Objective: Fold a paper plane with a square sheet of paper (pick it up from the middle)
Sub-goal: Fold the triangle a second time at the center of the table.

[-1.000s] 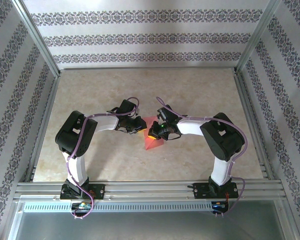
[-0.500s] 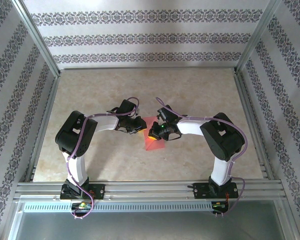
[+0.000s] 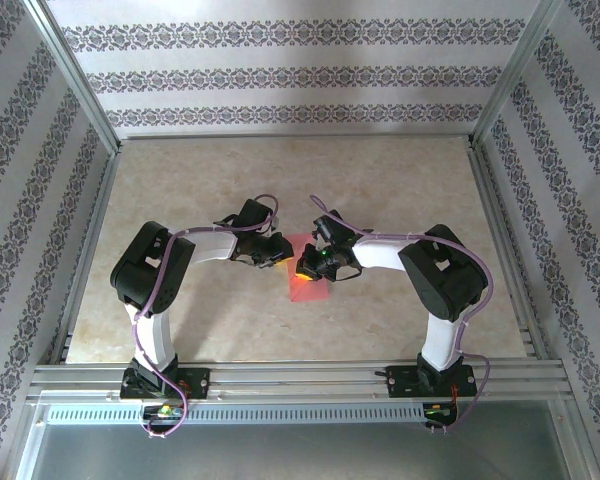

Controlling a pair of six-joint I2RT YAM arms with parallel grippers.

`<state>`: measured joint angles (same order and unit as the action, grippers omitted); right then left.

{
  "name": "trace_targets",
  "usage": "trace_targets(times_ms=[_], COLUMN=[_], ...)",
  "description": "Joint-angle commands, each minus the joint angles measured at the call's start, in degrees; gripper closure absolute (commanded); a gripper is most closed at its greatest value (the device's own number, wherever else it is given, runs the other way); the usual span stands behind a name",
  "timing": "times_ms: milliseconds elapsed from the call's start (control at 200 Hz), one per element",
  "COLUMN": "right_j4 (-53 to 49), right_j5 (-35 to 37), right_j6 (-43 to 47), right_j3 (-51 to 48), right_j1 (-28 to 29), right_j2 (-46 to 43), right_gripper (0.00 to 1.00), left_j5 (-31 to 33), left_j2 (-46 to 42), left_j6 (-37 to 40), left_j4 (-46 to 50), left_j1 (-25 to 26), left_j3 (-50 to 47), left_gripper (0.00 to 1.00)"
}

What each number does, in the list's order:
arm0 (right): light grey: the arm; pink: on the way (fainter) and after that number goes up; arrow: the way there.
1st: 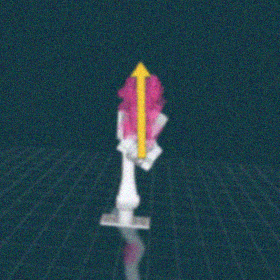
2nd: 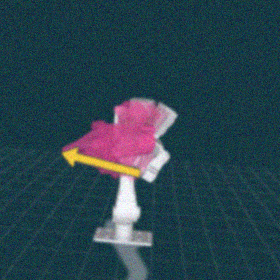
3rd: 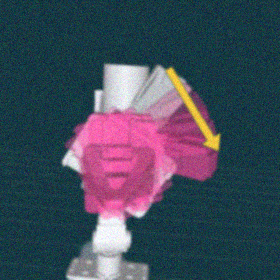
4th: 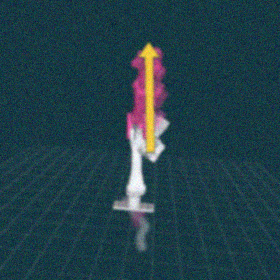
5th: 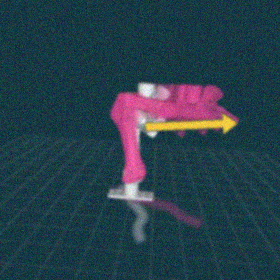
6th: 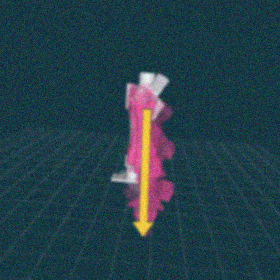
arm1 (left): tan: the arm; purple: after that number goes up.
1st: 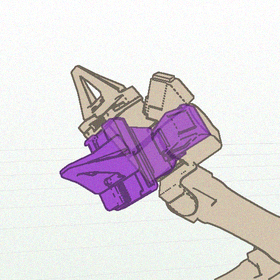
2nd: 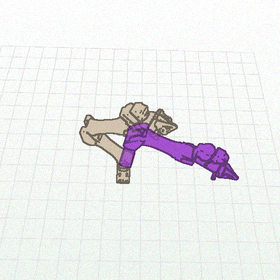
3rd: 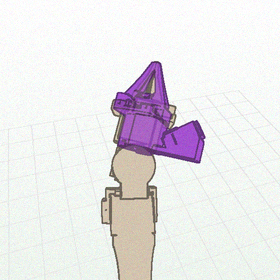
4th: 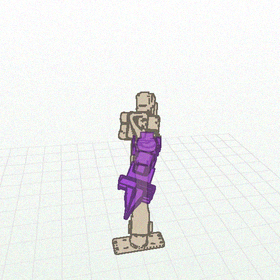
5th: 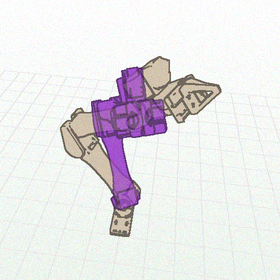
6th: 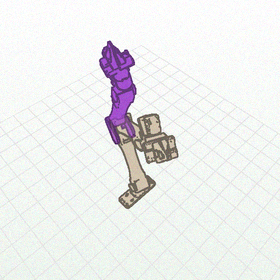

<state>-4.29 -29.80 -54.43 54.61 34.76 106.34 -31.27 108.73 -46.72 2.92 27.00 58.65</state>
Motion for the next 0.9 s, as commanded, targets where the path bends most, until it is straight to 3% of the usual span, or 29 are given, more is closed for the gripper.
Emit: trace_targets(times_ms=[0, 500, 715, 899], right_j4=[-2.09, -2.74, -2.78, -3.04], right_j5=[0.61, 1.32, 1.46, 1.41], right_j6=[0.88, 0.60, 0.54, 0.43], right_j3=[0.61, 0.47, 0.58, 0.67], right_j1=[0.64, 0.56, 0.51, 0.56], right_j2=[1.17, 2.11, 2.02, 2.28], right_gripper=[0.96, 0.88, 0.89, 0.86], left_j5=[1.11, 4.18, -1.37, 0.38], left_j2=[1.70, -3.54, -2.85, -5.19], left_j6=[1.17, 1.16, -0.25, -0.34], left_j4=[4.04, 6.31, 1.98, 2.46], left_j1=[0.51, -0.45, -0.59, -0.64], left_j3=[-0.21, 1.10, 0.57, -0.78], left_gripper=[0.80, 0.79, 0.79, 0.79])
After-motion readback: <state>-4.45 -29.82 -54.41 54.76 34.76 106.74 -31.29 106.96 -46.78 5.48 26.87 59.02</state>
